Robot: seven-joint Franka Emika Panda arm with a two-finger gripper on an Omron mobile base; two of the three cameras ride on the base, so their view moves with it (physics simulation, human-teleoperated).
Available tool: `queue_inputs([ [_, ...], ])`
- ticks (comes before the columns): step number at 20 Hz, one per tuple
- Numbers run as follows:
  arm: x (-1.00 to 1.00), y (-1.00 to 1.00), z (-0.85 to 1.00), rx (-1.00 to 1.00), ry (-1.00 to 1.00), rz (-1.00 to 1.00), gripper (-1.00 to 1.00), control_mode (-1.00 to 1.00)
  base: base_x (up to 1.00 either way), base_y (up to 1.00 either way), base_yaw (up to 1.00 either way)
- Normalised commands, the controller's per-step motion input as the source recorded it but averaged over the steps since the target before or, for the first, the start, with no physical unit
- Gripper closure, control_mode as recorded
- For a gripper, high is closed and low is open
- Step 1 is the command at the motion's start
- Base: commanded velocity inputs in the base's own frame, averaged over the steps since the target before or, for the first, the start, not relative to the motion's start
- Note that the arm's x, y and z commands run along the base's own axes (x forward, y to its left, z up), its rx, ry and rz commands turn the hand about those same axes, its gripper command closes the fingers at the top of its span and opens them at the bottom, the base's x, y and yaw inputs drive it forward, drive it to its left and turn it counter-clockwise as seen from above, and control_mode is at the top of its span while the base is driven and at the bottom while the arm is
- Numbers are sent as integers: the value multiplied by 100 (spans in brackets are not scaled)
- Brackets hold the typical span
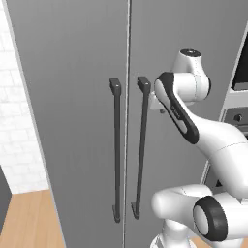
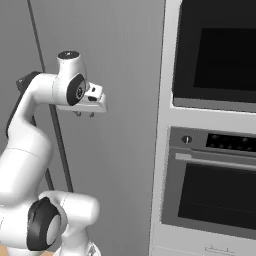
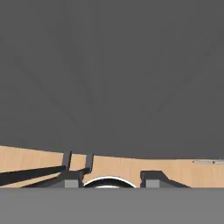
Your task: Take the strawberry from the fridge and place it on top of the pancake, located on the dining counter.
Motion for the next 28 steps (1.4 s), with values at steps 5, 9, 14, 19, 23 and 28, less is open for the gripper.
queue_inputs([
  [5, -16, 0, 0, 0, -5, 0, -100, 100, -19, 6, 0],
  [9, 0, 0, 0, 0, 0, 0, -100, 100, -54, 52, 0],
  [14, 0, 0, 0, 0, 0, 0, -100, 100, -32, 87, 0],
  [19, 0, 0, 0, 0, 0, 0, -100, 100, -9, 31, 0],
  [23, 0, 0, 0, 0, 0, 0, -100, 100, -52, -23, 0],
  [28, 0, 0, 0, 0, 0, 0, -100, 100, -54, -43, 0],
])
